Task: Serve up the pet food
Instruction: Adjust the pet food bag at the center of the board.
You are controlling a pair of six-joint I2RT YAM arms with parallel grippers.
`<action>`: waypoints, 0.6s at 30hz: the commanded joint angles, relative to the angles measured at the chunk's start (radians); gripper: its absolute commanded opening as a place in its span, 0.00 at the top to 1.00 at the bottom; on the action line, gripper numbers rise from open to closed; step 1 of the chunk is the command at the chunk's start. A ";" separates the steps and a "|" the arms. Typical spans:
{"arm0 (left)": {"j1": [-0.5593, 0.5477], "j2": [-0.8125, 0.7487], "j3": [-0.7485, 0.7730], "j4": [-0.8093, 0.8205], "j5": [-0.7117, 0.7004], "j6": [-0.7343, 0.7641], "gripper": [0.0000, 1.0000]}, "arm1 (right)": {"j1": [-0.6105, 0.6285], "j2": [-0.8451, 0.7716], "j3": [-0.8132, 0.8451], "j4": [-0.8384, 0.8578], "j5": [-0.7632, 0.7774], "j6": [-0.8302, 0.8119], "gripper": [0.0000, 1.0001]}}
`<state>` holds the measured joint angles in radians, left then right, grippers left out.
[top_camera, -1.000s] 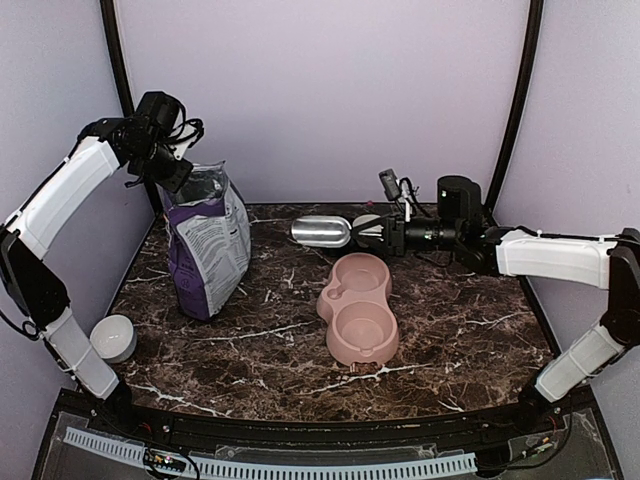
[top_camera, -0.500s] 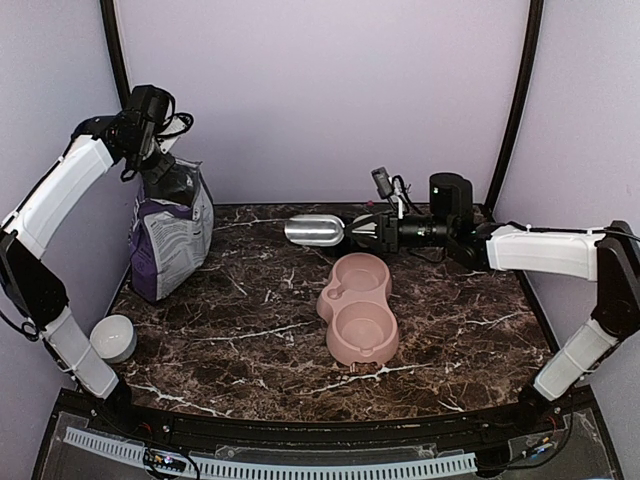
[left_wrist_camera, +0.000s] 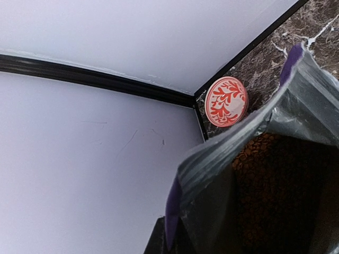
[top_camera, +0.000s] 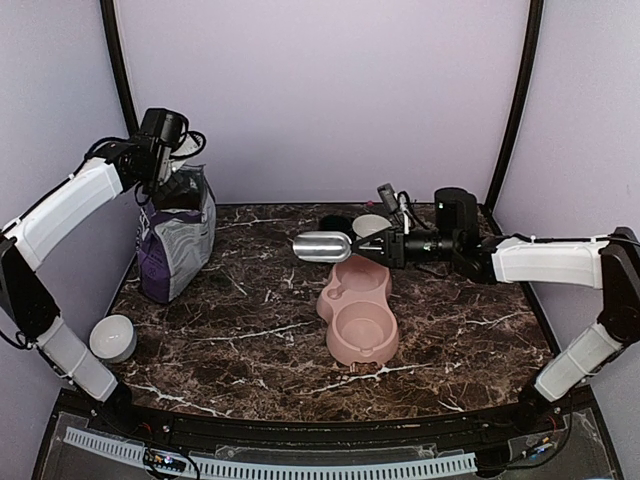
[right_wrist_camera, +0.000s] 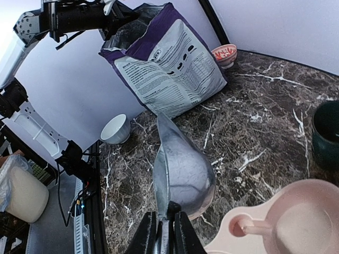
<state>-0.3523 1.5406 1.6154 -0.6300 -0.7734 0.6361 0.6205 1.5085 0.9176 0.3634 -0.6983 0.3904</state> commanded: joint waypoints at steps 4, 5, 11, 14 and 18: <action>-0.203 -0.082 0.002 0.000 -0.219 -0.202 1.00 | -0.006 -0.116 -0.087 0.006 0.042 0.001 1.00; -0.222 -0.067 0.013 -0.038 -0.222 -0.237 1.00 | -0.006 -0.124 -0.092 0.000 0.045 -0.002 1.00; -0.377 0.038 0.077 -0.211 -0.283 -0.411 1.00 | -0.007 -0.160 -0.110 -0.051 0.071 -0.033 1.00; -0.438 0.113 0.157 -0.364 -0.258 -0.540 1.00 | -0.006 -0.184 -0.126 -0.057 0.082 -0.033 1.00; -0.522 0.241 0.235 -0.500 -0.225 -0.668 1.00 | -0.006 -0.222 -0.144 -0.088 0.103 -0.036 1.00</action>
<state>-0.7971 1.7077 1.7561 -0.9833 -0.9825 0.1608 0.6201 1.3403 0.7921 0.2764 -0.6254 0.3721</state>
